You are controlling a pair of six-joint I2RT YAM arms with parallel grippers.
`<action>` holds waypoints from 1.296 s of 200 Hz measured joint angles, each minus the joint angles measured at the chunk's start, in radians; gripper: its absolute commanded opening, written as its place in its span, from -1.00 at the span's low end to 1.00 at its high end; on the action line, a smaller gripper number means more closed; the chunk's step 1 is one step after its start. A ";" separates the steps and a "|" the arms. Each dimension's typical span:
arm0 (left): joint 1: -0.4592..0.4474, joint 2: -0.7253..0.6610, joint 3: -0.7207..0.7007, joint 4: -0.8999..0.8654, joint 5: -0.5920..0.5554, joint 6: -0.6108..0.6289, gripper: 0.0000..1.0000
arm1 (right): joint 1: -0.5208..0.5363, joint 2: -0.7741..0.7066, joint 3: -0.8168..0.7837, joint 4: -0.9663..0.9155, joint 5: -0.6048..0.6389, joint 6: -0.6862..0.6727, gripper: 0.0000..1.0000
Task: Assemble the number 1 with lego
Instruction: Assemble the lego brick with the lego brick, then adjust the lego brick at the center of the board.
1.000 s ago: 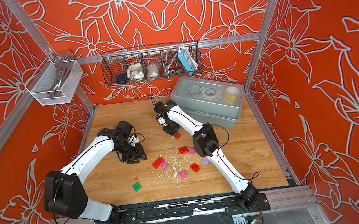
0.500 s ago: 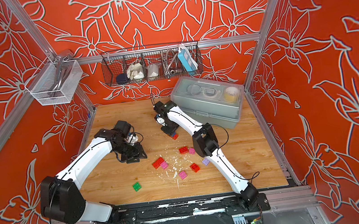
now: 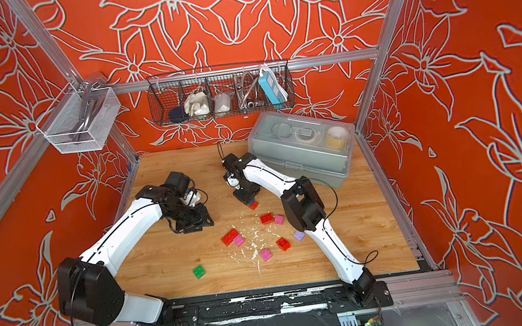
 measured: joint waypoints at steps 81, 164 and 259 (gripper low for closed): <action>-0.003 -0.020 -0.023 0.004 -0.064 0.027 0.10 | 0.013 -0.101 -0.107 0.005 -0.039 0.052 0.39; -0.049 -0.033 -0.018 0.068 -0.118 0.058 0.06 | -0.048 -0.673 -0.625 0.067 -0.050 0.099 0.20; -0.210 -0.008 -0.020 0.077 -0.212 0.068 0.08 | -0.167 -0.914 -0.937 0.135 -0.113 0.217 0.11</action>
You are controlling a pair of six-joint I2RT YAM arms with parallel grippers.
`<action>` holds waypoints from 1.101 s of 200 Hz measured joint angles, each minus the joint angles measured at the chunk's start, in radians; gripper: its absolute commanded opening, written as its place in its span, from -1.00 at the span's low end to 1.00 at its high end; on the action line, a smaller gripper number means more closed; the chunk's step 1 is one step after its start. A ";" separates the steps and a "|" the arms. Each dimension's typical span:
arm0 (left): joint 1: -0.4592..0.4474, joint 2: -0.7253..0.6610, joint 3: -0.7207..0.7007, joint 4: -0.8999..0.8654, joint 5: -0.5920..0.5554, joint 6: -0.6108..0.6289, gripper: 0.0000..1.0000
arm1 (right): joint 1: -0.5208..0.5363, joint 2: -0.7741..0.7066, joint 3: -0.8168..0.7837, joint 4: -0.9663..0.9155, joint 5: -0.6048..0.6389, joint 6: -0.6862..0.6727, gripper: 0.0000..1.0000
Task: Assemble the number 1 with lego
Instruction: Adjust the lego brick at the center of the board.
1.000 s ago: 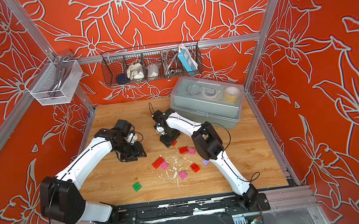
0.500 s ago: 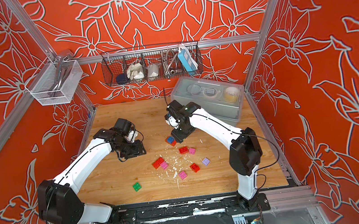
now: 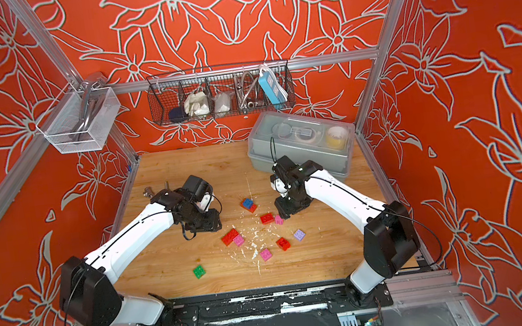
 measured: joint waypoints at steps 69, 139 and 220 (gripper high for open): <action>-0.042 0.008 0.000 -0.041 0.019 -0.071 0.06 | 0.021 -0.149 -0.187 0.105 -0.082 0.115 0.17; -0.042 0.008 -0.048 -0.020 0.050 -0.157 0.05 | 0.299 -0.038 -0.182 0.113 0.030 0.259 0.18; -0.032 0.043 -0.004 -0.021 0.072 -0.176 0.01 | 0.294 0.039 -0.142 0.069 0.148 0.327 0.01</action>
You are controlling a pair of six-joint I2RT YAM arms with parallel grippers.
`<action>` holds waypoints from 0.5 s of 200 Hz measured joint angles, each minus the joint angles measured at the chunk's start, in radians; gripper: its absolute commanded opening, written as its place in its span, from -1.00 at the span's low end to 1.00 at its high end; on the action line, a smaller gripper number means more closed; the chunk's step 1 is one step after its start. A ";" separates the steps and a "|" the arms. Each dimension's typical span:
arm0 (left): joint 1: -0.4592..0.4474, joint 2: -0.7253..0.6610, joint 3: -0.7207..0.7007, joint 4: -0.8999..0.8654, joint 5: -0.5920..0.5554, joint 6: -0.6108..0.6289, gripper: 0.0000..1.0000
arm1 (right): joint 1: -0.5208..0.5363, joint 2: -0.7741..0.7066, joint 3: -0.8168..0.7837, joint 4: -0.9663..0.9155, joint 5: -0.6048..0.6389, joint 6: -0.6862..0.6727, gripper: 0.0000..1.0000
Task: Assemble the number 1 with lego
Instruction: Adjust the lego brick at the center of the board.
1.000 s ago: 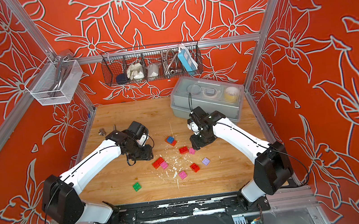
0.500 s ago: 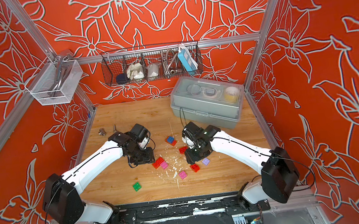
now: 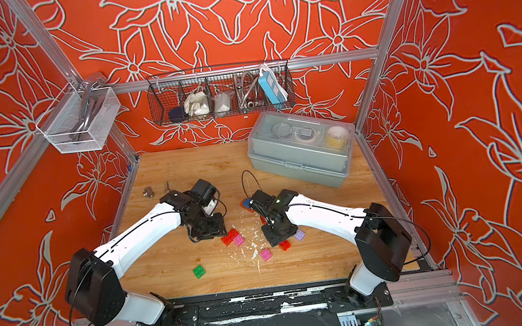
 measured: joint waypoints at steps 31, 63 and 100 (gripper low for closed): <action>0.011 0.001 0.020 -0.001 -0.001 0.013 0.01 | -0.127 -0.008 0.004 -0.037 0.005 -0.034 0.12; 0.021 0.001 0.020 -0.005 -0.001 0.023 0.01 | -0.237 -0.012 0.000 -0.066 -0.004 -0.073 0.19; 0.024 0.002 0.020 -0.005 0.004 0.024 0.01 | -0.261 0.010 -0.012 -0.063 -0.054 0.004 0.24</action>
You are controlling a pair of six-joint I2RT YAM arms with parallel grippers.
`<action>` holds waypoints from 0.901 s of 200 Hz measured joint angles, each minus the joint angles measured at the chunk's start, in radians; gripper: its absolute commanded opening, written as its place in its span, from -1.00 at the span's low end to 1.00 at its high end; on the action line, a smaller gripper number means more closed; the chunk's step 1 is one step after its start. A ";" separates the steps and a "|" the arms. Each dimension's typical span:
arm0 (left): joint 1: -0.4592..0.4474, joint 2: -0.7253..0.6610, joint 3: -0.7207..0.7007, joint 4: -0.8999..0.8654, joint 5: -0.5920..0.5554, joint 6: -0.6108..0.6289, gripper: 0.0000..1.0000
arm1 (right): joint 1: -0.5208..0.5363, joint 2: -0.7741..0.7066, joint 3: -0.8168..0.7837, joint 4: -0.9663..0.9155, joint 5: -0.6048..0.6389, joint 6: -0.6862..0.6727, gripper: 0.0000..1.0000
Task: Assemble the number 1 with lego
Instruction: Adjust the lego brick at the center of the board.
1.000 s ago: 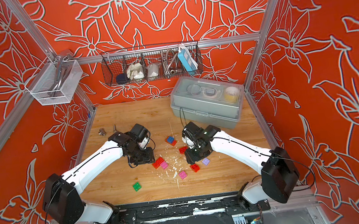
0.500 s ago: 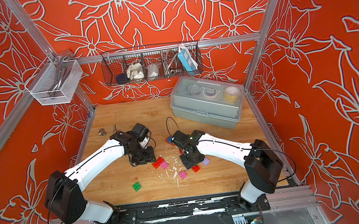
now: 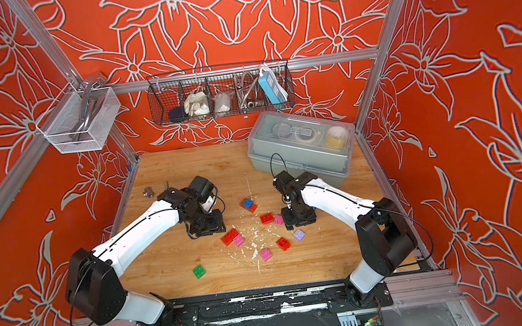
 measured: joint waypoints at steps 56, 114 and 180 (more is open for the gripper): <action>0.004 0.000 0.000 0.000 0.012 0.009 0.02 | -0.021 0.003 -0.077 0.056 -0.059 0.284 0.19; 0.024 -0.008 -0.035 0.008 0.021 0.016 0.02 | -0.110 0.003 -0.203 0.151 -0.124 0.419 0.06; 0.027 -0.018 -0.046 0.010 0.034 0.016 0.02 | -0.138 0.010 -0.204 0.233 -0.158 0.468 0.04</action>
